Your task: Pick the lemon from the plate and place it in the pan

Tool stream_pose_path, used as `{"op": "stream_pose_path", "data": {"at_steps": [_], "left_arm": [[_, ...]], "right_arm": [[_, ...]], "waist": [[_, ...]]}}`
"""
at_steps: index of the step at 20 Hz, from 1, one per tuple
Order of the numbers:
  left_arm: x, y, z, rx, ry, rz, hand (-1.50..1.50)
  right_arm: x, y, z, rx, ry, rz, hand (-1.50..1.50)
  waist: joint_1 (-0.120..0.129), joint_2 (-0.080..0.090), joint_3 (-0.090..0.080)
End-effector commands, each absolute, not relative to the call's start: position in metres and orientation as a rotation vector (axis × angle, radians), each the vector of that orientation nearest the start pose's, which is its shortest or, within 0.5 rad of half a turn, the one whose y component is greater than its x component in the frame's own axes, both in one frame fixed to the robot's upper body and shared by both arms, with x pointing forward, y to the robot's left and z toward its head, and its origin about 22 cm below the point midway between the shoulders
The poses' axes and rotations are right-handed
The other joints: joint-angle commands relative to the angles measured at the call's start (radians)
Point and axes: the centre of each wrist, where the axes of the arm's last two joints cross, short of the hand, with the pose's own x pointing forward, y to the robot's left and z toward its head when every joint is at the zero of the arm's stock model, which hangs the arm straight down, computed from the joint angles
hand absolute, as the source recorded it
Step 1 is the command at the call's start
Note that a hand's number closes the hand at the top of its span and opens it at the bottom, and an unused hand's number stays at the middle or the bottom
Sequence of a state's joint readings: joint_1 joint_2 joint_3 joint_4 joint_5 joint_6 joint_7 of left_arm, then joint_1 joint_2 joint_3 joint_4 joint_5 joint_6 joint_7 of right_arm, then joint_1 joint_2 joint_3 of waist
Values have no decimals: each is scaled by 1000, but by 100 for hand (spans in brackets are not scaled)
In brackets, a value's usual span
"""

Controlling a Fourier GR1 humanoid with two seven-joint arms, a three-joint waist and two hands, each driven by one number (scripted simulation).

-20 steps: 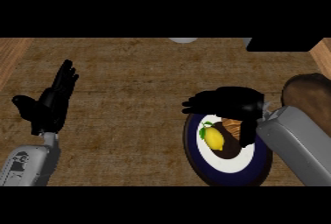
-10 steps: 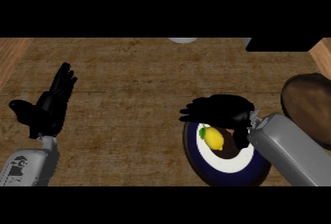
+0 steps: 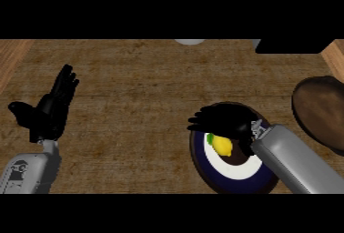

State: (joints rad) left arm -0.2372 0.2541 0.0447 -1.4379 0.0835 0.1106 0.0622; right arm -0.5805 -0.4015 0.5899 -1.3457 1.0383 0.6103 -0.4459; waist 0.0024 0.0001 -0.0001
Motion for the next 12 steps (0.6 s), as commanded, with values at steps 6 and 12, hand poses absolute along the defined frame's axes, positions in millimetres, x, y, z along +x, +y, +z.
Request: {"op": "stream_pose_path", "data": {"at_steps": [6,12], "left_arm": [[288,287,50,209,-1631,-69,0],[306,280,54,186,-1614,-47,0]], "right_arm": [[325,-141,49,-210,-1221,2320,-150],[339,-144,45,-217,-1140,2364,-150]], "waist": [[2,0,0],[0,1,0]]}}
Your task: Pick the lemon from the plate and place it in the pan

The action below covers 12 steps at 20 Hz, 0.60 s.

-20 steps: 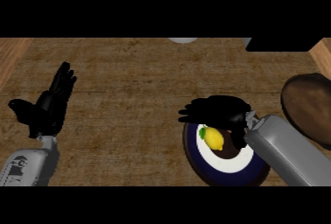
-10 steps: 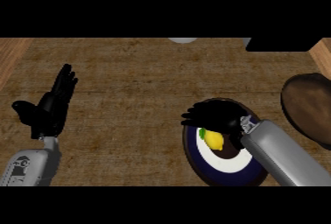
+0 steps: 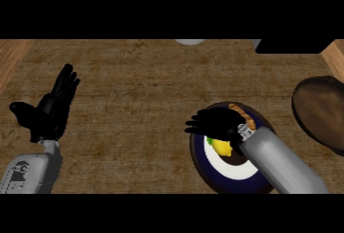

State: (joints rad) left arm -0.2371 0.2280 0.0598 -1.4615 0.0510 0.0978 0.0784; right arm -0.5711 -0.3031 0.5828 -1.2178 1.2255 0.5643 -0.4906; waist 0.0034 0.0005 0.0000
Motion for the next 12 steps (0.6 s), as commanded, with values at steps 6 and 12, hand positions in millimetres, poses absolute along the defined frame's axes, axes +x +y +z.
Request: {"op": "stream_pose_path", "data": {"at_steps": [6,12], "left_arm": [[282,281,48,212,-1624,-55,0],[291,289,43,199,-1615,-45,0]], "right_arm": [[324,-150,5,-156,-1121,2399,150],[325,-144,24,-90,-1210,2479,150]], "waist": [[3,-1,0],[-3,-1,0]]}}
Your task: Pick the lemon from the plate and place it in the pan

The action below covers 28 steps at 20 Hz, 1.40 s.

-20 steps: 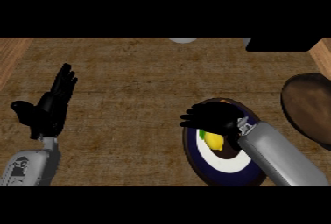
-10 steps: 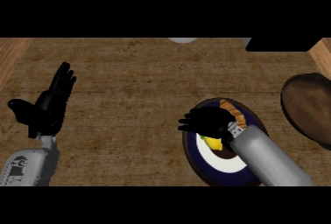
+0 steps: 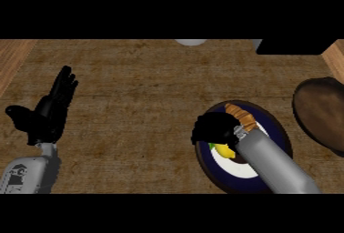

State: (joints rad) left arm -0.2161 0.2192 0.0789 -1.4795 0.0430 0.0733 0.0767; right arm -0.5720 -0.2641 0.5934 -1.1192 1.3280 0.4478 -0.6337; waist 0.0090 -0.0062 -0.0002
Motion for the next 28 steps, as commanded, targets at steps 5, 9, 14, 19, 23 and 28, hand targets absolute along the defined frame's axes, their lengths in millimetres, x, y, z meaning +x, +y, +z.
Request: {"op": "stream_pose_path", "data": {"at_steps": [5,9,14,19,23,28], "left_arm": [[299,277,37,211,-1625,-43,0],[296,288,44,221,-1605,-19,0],[281,312,36,307,-1559,38,0],[280,304,34,296,-1567,31,0],[279,307,36,295,-1593,14,0],[290,283,45,247,-1613,-13,0]], "right_arm": [[330,-154,19,139,1580,-3156,150],[312,-171,-4,414,1897,-3291,150],[288,-213,-24,1085,2409,-3369,150],[263,-205,33,1670,2926,-2517,150],[226,-216,73,1877,3114,-2117,150],[179,-228,124,2138,3224,-1757,150]], "waist": [[-9,6,0],[-43,-1,0],[-135,-28,-1],[-133,-28,-2],[-96,-16,-2],[-48,-2,-1]]}}
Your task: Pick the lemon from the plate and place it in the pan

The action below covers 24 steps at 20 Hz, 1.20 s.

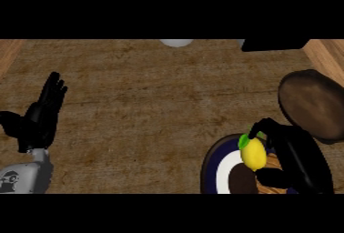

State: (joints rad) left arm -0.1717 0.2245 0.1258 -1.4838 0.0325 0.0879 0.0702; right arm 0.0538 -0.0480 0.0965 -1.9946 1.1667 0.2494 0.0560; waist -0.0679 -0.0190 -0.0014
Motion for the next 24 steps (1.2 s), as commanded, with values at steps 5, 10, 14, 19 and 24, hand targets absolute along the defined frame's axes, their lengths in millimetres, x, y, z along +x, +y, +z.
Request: {"op": "stream_pose_path", "data": {"at_steps": [5,10,14,19,24], "left_arm": [[294,275,47,204,-1611,-28,0],[288,282,44,210,-1629,-44,0],[305,276,36,199,-1634,-48,0],[293,263,45,176,-1627,-62,0],[302,265,57,181,-1640,-56,0]], "right_arm": [[191,-247,148,-967,-1585,615,150],[227,-317,159,-893,-1626,417,150],[249,-384,137,-1040,-1536,450,150],[270,-431,107,-1149,-1495,490,150],[302,-468,97,-1274,-1415,456,150]], "waist": [[60,18,1],[71,20,2],[66,26,2],[85,25,3],[104,31,4]]}}
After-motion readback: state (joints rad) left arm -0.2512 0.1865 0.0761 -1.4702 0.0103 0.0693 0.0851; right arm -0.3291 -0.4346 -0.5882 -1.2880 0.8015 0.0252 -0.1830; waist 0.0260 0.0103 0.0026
